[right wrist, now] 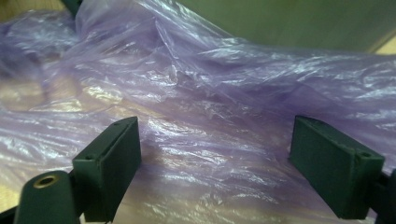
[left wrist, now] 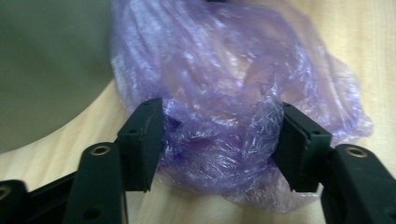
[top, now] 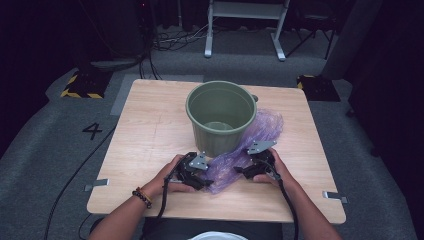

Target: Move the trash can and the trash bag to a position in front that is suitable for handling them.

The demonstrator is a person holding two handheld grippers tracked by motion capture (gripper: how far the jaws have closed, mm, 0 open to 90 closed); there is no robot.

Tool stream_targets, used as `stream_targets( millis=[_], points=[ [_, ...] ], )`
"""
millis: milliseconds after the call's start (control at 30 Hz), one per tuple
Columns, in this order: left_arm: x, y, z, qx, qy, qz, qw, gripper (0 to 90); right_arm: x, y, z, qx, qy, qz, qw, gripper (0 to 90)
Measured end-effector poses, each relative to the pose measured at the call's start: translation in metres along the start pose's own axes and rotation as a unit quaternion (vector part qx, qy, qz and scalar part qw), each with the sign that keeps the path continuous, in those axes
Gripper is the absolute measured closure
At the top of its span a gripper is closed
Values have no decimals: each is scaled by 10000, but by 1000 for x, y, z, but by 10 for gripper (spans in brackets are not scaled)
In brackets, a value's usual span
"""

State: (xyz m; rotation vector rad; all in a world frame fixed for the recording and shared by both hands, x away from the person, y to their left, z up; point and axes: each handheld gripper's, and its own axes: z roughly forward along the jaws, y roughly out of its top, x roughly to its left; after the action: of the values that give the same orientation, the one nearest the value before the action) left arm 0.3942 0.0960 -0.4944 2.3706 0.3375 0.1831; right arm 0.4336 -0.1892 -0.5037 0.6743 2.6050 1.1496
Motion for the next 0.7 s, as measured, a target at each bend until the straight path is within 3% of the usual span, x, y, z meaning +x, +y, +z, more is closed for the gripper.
stream_targets(
  millis=[67,167,433,533,600,700],
  points=[
    [2,-2,-1,-45,97,-133,9999,358,0,-1,-1,35,12,34,10000,183],
    [6,-4,-2,-35,255,-249,9994,317,6,-3,-8,23,108,-13,9999,353],
    [14,-8,-1,-203,301,-565,9977,277,16,-10,-20,-38,53,20,10000,729],
    [14,-8,-4,-273,259,-628,9973,246,15,-13,-22,-75,23,81,9999,800],
    [14,-8,-7,-187,290,-660,9972,217,13,-15,-23,-124,-6,168,9998,821],
    [16,-13,-14,-272,177,-732,9968,186,10,-19,-27,-151,-83,249,9995,846]
  ],
)
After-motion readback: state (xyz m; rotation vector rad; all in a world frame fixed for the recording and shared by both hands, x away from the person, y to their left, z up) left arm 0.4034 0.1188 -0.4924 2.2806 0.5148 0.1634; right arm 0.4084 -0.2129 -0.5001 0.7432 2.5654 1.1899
